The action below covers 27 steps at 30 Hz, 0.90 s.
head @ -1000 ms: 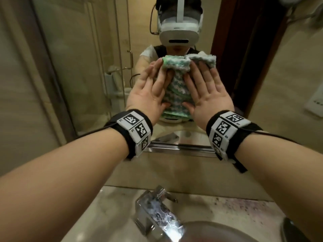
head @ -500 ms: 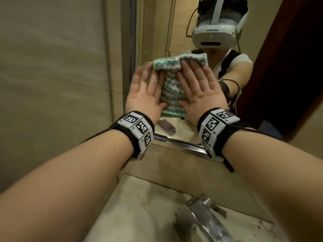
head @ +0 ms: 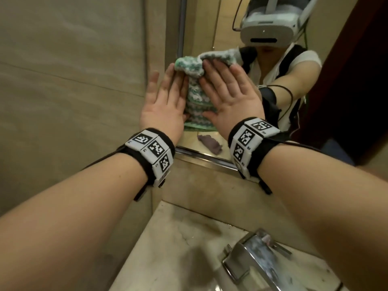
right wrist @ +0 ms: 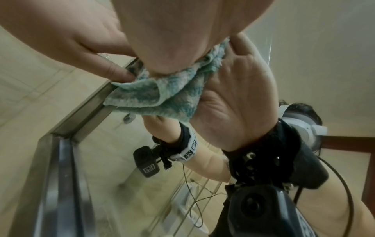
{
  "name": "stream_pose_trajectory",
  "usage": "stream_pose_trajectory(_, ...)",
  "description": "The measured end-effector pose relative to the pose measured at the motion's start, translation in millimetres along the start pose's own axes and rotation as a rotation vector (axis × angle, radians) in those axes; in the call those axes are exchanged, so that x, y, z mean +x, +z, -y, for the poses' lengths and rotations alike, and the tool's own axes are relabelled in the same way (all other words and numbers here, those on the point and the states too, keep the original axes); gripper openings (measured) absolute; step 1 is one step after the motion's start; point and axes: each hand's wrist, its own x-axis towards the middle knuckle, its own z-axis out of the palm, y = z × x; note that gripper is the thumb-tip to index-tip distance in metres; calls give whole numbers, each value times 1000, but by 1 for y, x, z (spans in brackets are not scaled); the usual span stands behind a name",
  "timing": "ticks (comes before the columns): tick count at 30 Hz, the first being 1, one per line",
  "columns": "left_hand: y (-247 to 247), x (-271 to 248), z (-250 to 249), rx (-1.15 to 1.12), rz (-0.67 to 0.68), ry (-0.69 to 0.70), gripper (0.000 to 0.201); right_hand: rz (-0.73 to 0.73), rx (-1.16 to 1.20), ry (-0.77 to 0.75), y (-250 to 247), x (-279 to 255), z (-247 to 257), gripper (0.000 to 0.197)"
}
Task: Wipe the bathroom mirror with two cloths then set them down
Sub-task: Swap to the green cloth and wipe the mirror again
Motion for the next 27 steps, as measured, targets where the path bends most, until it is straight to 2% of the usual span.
stream_pose_trajectory(5, -5, -5, -13, -44, 14, 2, 74, 18, -51, -27, 4, -18, -14, 76)
stream_pose_trajectory(11, -25, -14, -48, -11, -8, 116, 76, 82, -44, -23, 17, -56, -49, 79)
stream_pose_trajectory(16, -47, -16, -85, 4, -83, 237, 78, 104, -30, 44, 31, -95, -85, 77)
stream_pose_trajectory(22, -81, -16, -137, 7, -173, 346, 68, 129, -105, 130, 45, -149, -129, 76)
stream_pose_trajectory(25, -96, -19, -163, -82, -248, 441, 68, 138, -111, 167, 51, -178, -151, 73)
stream_pose_trajectory(27, -114, -19, -178, -147, -293, 500, 70, 196, -85, 224, 54, -197, -165, 71)
